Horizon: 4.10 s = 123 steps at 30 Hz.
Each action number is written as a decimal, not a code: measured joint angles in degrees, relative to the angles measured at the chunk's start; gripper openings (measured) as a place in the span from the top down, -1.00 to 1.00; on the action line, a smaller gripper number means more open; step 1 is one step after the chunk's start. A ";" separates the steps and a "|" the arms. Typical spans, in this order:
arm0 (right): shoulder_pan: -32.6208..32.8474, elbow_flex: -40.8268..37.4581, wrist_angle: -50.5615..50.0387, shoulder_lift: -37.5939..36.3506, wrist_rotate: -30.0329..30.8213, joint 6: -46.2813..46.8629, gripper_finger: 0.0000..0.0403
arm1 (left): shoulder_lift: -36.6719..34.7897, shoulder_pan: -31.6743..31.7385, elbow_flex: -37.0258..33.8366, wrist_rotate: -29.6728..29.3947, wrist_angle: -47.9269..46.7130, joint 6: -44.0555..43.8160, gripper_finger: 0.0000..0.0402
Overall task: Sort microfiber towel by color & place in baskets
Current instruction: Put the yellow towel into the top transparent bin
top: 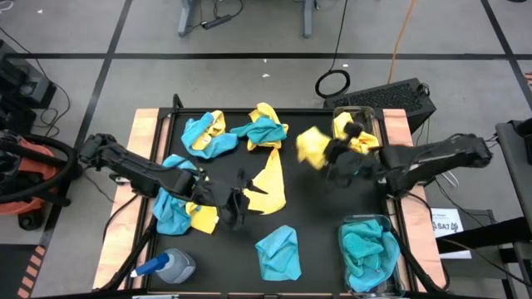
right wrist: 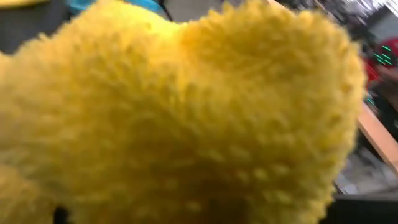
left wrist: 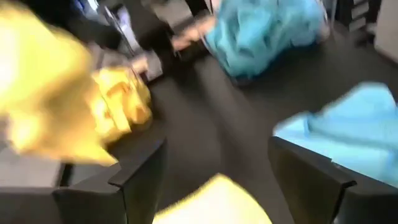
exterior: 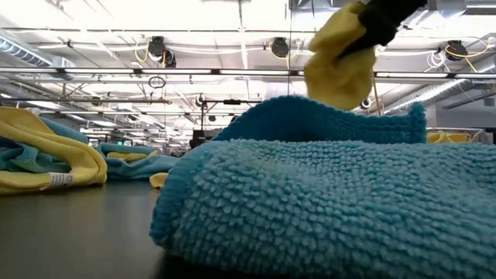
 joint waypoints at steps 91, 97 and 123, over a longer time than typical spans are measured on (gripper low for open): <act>-57.96 2.84 -32.70 -2.92 -49.49 1.59 -0.17 | 0.46 2.76 -8.69 1.66 1.66 -9.19 -0.41; -57.77 2.06 -33.94 -0.28 -45.11 -0.91 0.18 | 0.46 3.70 -8.69 1.65 2.26 -8.29 -0.41; -57.75 0.07 -47.98 10.28 -45.13 -7.23 0.31 | 6.65 8.52 -8.63 1.66 25.72 -0.56 -0.41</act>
